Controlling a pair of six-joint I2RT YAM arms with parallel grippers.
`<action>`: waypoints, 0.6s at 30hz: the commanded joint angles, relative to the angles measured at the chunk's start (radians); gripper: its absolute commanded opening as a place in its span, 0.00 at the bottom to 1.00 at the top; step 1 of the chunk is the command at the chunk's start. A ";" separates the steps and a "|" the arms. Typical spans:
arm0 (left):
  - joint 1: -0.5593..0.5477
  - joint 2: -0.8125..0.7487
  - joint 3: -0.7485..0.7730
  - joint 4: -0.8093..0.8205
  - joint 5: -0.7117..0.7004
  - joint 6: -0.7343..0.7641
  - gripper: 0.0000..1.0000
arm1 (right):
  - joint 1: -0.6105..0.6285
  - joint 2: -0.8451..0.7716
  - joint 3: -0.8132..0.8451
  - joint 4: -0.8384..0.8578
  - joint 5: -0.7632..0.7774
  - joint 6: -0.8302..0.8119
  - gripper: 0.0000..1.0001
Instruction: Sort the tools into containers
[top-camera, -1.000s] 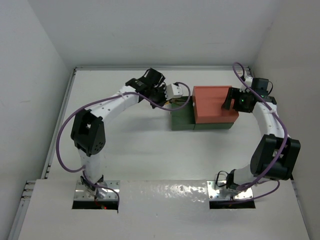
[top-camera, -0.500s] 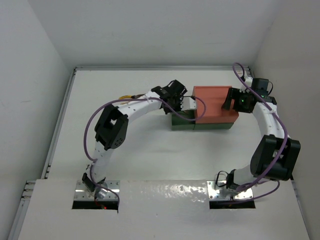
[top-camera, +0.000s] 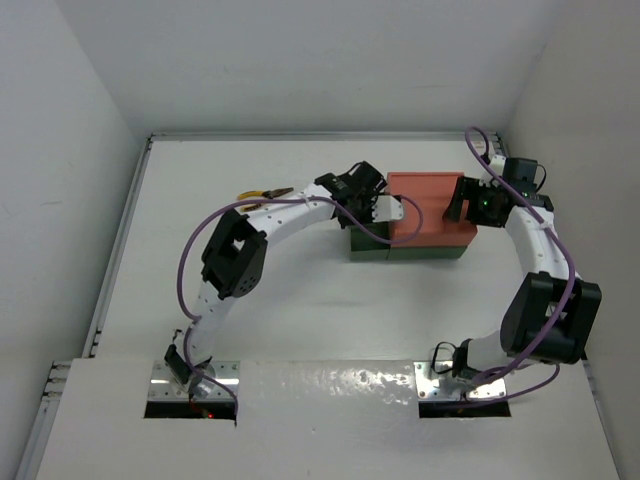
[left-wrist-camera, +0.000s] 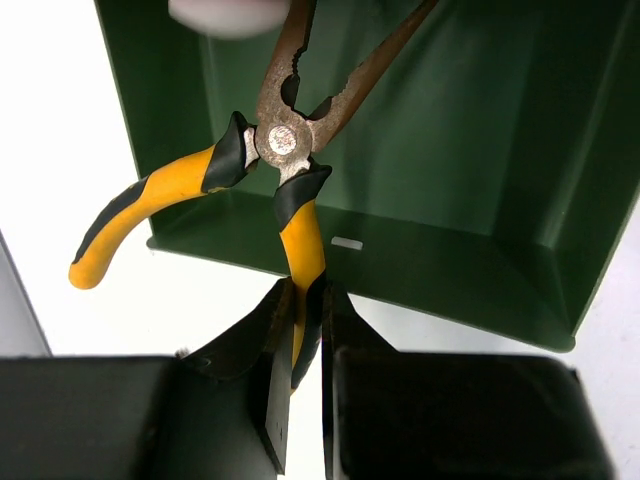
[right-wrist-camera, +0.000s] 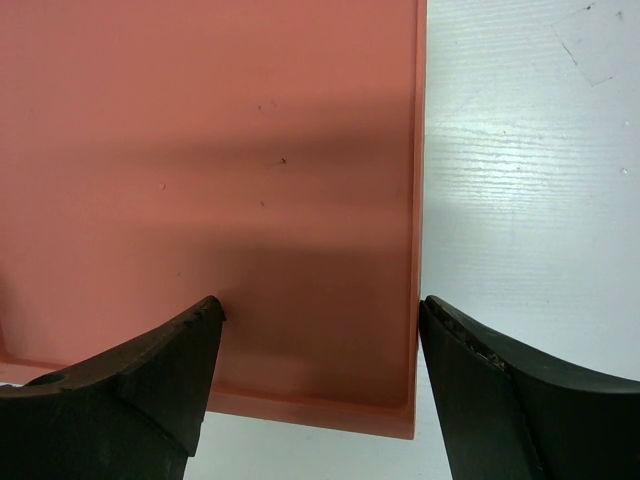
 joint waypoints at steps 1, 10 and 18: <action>-0.014 0.007 0.038 0.033 0.088 -0.002 0.00 | 0.006 -0.016 -0.025 -0.056 -0.011 -0.007 0.77; -0.014 0.014 0.043 0.069 0.183 -0.011 0.00 | 0.005 -0.031 -0.029 -0.056 -0.011 -0.012 0.77; -0.014 0.013 0.066 0.095 0.240 -0.062 0.03 | 0.005 -0.024 -0.032 -0.055 -0.010 -0.015 0.77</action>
